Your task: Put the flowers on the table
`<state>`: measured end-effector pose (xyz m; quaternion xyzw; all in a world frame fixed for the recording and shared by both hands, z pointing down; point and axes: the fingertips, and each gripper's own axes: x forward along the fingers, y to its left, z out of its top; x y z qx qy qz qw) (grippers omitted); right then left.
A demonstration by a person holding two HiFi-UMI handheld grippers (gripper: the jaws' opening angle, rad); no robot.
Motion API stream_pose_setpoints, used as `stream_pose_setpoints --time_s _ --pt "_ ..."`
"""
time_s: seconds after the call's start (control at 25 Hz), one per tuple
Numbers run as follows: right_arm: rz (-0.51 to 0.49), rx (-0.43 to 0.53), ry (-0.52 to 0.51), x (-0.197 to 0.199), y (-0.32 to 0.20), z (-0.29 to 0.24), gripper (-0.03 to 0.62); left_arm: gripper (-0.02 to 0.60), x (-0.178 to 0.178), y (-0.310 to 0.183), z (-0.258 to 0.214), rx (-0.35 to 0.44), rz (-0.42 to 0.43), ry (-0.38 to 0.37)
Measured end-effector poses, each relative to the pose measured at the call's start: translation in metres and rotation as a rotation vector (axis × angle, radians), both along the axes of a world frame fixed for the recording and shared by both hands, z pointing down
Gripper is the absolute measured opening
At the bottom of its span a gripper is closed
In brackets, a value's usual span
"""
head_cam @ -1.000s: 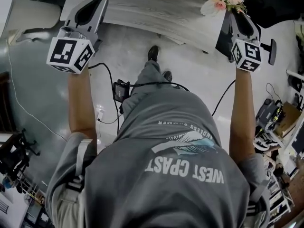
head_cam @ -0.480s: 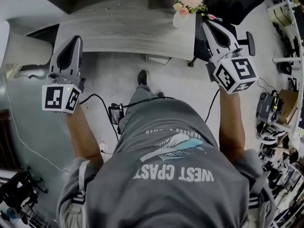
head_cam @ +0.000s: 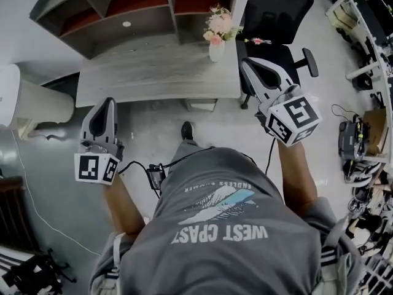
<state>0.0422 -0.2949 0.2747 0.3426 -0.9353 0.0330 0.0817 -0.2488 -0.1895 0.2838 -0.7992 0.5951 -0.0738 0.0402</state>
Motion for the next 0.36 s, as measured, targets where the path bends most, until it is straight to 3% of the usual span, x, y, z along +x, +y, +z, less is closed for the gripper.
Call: stream_pose_setpoints --time_s 0.36 --pt "0.003 -0.012 0.008 0.009 0.005 0.014 0.028 0.016 0.009 0.005 0.014 -0.014 0.006 0.007"
